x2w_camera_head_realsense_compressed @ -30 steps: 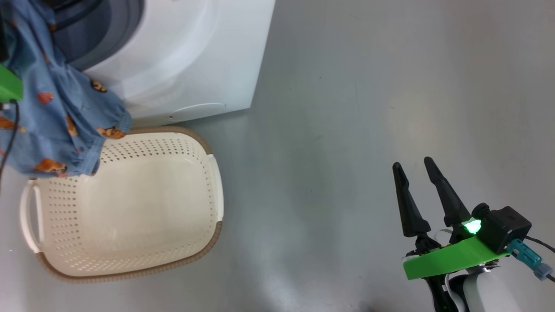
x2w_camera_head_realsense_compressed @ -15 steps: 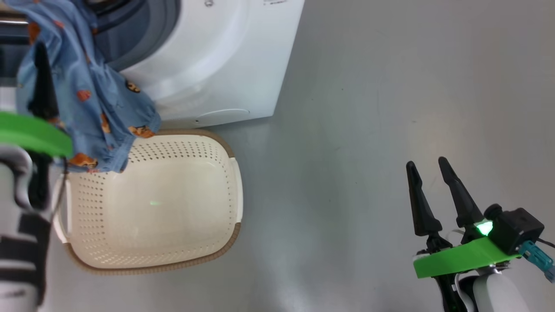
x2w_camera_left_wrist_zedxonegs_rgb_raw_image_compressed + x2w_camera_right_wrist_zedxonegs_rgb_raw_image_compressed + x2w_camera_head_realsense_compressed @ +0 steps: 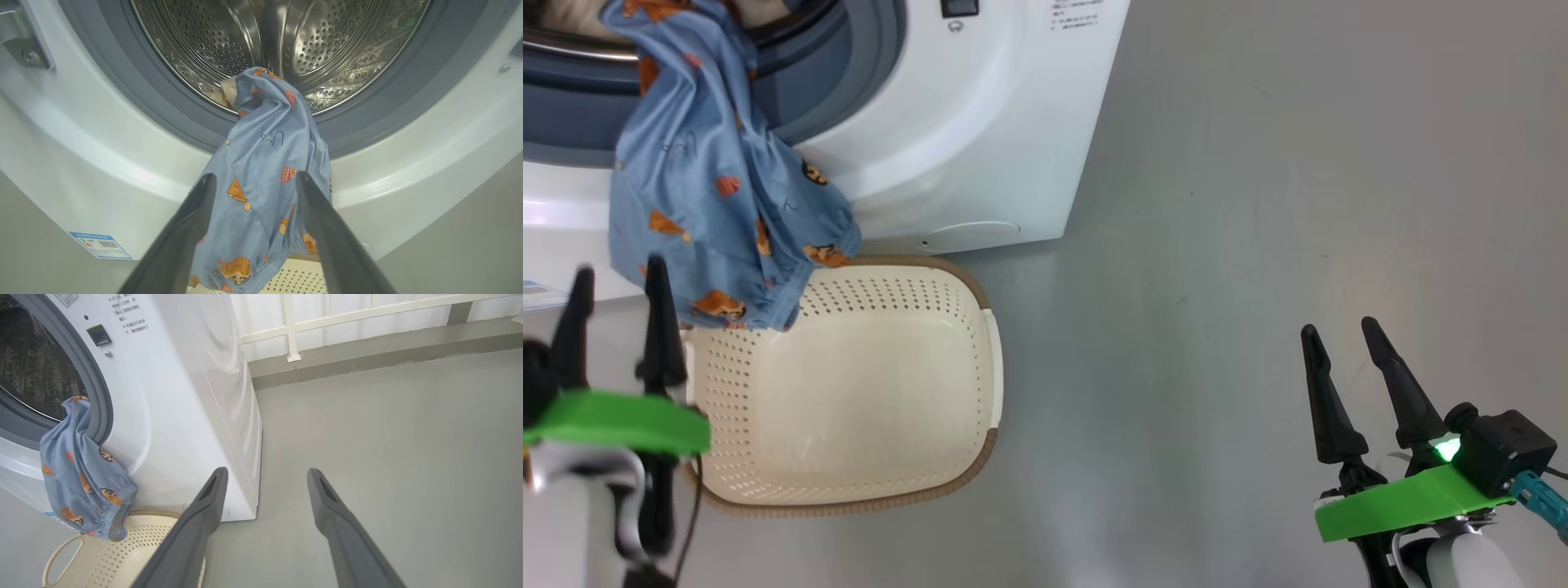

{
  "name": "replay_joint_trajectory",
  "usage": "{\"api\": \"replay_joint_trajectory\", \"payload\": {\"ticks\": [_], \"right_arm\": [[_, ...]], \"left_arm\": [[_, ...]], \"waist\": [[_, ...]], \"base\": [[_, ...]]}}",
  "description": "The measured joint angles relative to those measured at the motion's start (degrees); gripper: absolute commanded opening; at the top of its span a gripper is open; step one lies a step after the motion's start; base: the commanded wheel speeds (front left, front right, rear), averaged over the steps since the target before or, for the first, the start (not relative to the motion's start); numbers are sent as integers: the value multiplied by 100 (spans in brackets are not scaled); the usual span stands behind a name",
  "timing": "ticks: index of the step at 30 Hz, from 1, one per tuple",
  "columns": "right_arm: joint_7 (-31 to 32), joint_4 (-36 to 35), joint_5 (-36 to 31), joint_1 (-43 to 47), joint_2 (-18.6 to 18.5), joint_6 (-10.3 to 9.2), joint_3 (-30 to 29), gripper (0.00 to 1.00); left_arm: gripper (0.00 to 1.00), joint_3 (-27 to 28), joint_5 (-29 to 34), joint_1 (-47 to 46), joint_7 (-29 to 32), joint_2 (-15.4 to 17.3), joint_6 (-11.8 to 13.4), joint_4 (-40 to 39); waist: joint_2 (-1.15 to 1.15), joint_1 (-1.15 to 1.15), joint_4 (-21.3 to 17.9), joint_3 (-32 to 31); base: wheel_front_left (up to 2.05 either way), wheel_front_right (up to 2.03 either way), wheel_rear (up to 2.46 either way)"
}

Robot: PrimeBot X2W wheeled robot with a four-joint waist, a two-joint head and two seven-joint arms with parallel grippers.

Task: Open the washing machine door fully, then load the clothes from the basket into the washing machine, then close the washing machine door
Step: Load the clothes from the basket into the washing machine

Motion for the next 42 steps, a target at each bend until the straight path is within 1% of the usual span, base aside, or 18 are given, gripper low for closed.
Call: {"api": "replay_joint_trajectory", "payload": {"ticks": [6,12,16,20,27,33,42], "right_arm": [[0,4,0,36,-37,0,0,100],[0,11,1,103,-92,0,5,100],[0,9,1,103,-120,0,1,100],[0,9,1,103,-126,0,1,100],[0,-3,0,102,-127,0,2,100],[0,-62,0,69,-119,0,-14,100],[0,-111,-33,-131,-47,0,-33,100]], "left_arm": [[100,200,93,725,1,-209,0,-419],[100,264,179,1279,1,-233,0,-754],[100,322,183,1410,0,-274,0,-932],[100,324,194,1416,1,-337,0,-954],[100,318,193,1408,1,-338,0,-939],[100,129,176,1205,1,-232,0,-575],[100,-258,68,175,3,10,0,563]], "waist": [[0,0,58,-99],[0,0,113,-140],[0,0,144,-126],[0,0,148,-128],[0,0,120,-92],[0,0,136,83],[0,0,179,464]], "base": [[0,0,0],[0,0,0],[0,0,0],[0,0,0],[0,0,0],[0,0,0],[0,0,0]]}}
